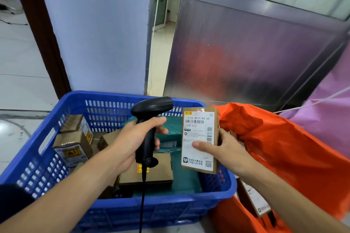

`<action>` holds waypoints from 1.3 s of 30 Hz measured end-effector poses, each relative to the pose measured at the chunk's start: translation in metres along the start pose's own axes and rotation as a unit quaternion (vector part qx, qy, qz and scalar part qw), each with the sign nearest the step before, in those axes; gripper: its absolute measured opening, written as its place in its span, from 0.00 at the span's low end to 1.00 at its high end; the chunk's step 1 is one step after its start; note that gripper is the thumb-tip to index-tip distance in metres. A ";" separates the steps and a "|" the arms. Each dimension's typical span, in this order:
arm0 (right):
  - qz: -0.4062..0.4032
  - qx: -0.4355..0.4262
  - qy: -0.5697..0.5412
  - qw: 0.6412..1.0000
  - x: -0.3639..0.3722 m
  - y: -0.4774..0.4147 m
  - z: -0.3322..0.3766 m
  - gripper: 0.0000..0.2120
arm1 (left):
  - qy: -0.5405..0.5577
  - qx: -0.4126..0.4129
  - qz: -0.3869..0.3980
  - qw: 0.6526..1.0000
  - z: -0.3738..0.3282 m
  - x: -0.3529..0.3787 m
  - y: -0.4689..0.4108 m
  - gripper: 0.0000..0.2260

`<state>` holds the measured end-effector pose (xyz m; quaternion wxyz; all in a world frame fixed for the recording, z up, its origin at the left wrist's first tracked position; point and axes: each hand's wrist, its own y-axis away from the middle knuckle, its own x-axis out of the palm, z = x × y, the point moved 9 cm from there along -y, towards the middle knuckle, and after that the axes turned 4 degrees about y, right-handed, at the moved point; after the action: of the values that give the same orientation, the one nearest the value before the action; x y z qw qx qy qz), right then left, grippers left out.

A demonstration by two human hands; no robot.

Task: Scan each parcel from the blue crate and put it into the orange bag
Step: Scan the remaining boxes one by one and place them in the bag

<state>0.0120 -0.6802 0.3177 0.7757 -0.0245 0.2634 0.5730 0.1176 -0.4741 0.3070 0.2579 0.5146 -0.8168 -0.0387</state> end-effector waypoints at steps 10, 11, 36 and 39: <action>-0.132 -0.048 0.031 0.990 -0.057 0.016 0.017 0.26 | -0.016 0.035 0.033 0.999 -0.010 0.009 0.014 0.19; -0.130 -0.051 0.027 0.990 -0.058 0.018 0.018 0.26 | -0.015 0.036 0.038 0.998 -0.010 0.011 0.016 0.18; -0.156 -0.084 0.044 0.983 -0.072 0.017 0.031 0.25 | -0.053 0.041 0.058 0.996 -0.007 0.016 0.020 0.04; -0.156 -0.081 0.052 0.983 -0.070 0.018 0.030 0.23 | -0.051 0.043 0.055 0.996 -0.007 0.015 0.019 0.04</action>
<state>-0.0070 -0.7252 0.3785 0.8364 -0.1579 0.2490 0.4622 0.0999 -0.4767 0.3255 0.1949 0.4769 -0.8569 -0.0154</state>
